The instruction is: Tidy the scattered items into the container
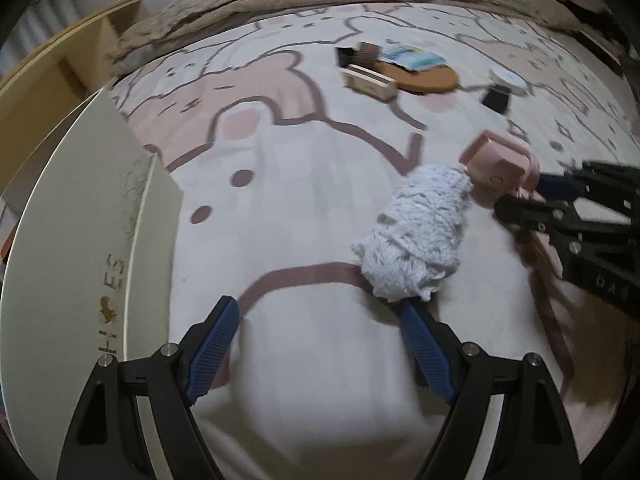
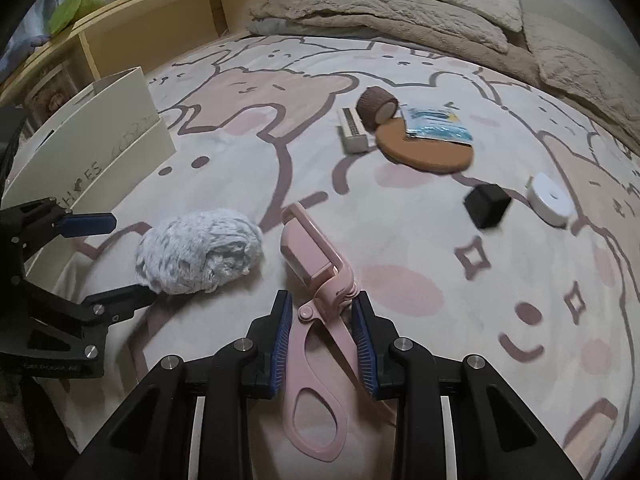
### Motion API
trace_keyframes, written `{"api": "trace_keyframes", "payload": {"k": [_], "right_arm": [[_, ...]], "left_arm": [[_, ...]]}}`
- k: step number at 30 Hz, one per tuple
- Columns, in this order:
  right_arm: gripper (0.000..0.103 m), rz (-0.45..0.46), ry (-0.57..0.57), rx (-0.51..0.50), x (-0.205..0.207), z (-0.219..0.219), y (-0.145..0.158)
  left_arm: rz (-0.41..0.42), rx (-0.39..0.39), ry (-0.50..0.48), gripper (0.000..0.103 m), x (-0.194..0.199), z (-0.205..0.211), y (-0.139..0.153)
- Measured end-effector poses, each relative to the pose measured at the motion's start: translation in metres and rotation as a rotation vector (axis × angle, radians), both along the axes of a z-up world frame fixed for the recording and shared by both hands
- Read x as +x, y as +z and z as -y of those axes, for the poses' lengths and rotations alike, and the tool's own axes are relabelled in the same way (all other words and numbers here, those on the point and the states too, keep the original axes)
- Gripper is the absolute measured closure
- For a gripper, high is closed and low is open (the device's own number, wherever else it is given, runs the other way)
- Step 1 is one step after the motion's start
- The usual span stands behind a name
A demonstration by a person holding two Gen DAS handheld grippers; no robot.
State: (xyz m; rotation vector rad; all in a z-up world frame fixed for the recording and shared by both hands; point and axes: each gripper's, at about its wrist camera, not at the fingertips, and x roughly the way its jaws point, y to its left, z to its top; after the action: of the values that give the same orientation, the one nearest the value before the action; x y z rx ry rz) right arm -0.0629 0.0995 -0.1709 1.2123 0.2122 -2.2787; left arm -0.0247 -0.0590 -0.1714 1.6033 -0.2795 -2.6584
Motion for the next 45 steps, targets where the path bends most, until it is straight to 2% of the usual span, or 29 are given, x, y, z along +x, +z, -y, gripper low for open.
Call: {"api": "trace_keyframes", "payload": {"k": [5, 10, 15, 22, 29, 37, 45], "right_arm": [[0.072, 0.006, 0.052, -0.005, 0.009, 0.007, 0.002], [0.072, 0.018, 0.094, -0.016, 0.021, 0.013, 0.005], [0.072, 0.023, 0.111, -0.014, 0.03, 0.012, 0.007], [0.072, 0.042, 0.108, -0.015, 0.03, 0.008, 0.004], [0.072, 0.046, 0.107, -0.018, 0.029, 0.008, 0.003], [0.072, 0.042, 0.133, -0.015, 0.032, 0.011, 0.003], [0.072, 0.04, 0.093, -0.009, 0.039, -0.001, 0.006]], "left_arm": [[-0.01, 0.039, 0.066, 0.02, -0.006, 0.013, 0.0], [-0.007, 0.049, 0.088, 0.02, -0.007, 0.015, -0.001], [0.001, 0.037, 0.048, 0.02, -0.002, 0.009, 0.0], [-0.003, 0.067, -0.02, 0.02, 0.008, 0.004, 0.011], [-0.008, 0.132, -0.07, 0.02, 0.012, -0.004, 0.018], [-0.002, 0.214, -0.182, 0.02, 0.017, -0.027, 0.022], [-0.007, 0.267, -0.156, 0.02, 0.013, -0.027, 0.018]]}}
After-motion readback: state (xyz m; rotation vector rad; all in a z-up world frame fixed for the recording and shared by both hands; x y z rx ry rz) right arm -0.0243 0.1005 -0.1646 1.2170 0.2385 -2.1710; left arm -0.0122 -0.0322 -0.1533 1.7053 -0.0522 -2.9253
